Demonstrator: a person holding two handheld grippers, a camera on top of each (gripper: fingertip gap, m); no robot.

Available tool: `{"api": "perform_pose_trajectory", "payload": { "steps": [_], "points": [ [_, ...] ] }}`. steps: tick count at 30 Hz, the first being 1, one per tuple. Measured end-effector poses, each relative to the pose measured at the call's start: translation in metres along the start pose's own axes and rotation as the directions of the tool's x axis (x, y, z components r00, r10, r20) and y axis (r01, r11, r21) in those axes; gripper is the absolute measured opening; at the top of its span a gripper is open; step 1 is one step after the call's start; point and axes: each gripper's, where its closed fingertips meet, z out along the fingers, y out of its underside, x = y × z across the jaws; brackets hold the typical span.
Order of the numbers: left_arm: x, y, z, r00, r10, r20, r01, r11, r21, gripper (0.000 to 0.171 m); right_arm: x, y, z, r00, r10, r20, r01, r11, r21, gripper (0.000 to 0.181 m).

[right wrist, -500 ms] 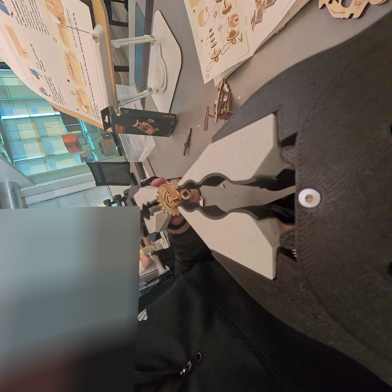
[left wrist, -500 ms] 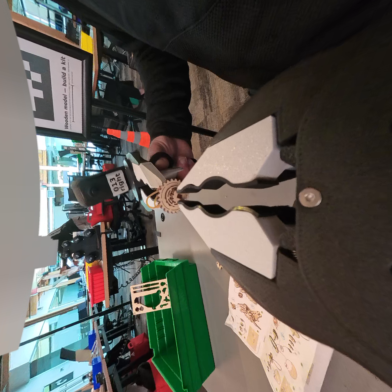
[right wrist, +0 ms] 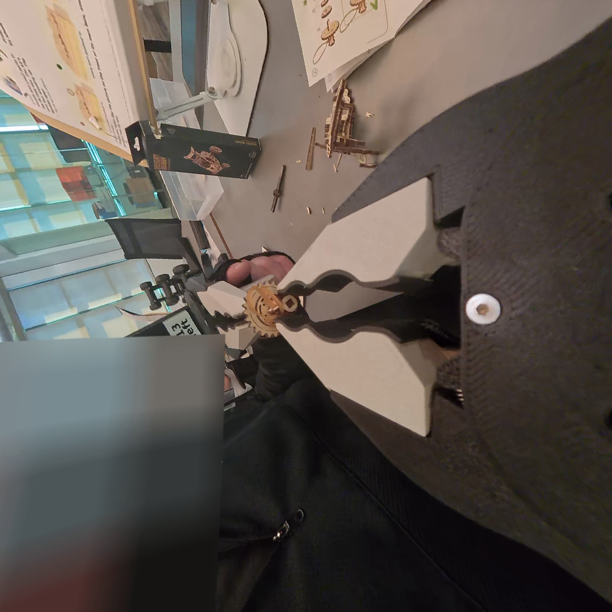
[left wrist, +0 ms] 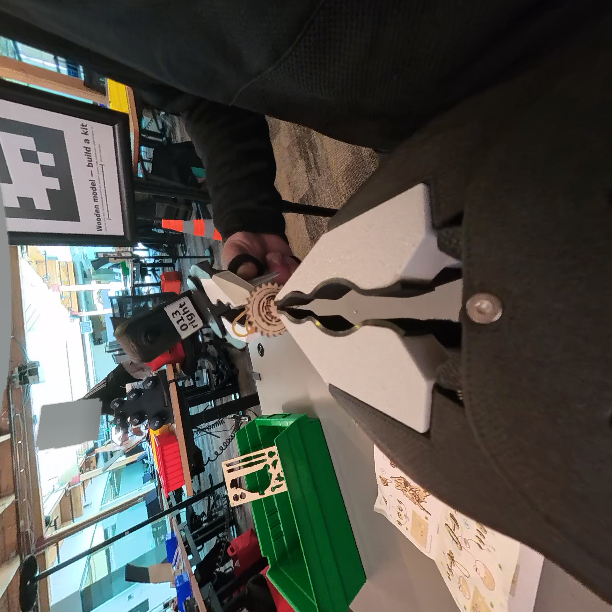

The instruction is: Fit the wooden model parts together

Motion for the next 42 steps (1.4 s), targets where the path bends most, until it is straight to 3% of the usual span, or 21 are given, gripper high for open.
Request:
{"api": "perform_pose_trajectory", "payload": {
  "steps": [9,39,41,42],
  "points": [
    [0.001,0.002,0.000,0.997,0.071,-0.008,-0.071,0.997,-0.033,0.000,0.000,0.002,0.000,0.999,0.027,0.018,-0.027,0.999,-0.029,0.009],
    [0.005,0.011,0.000,0.996,0.072,-0.056,-0.075,0.996,-0.043,0.000,0.000,0.012,0.002,1.000,-0.021,0.004,0.021,0.988,-0.151,0.009],
    [0.008,0.022,0.003,0.994,0.090,-0.069,-0.097,0.989,-0.111,0.000,0.002,0.012,0.002,1.000,-0.025,-0.005,0.024,0.988,-0.150,0.009],
    [0.021,0.044,0.012,0.988,0.083,-0.133,-0.110,0.971,-0.211,0.000,-0.002,0.010,0.008,0.999,-0.032,0.015,0.033,0.990,-0.140,0.008]
  ]
}}
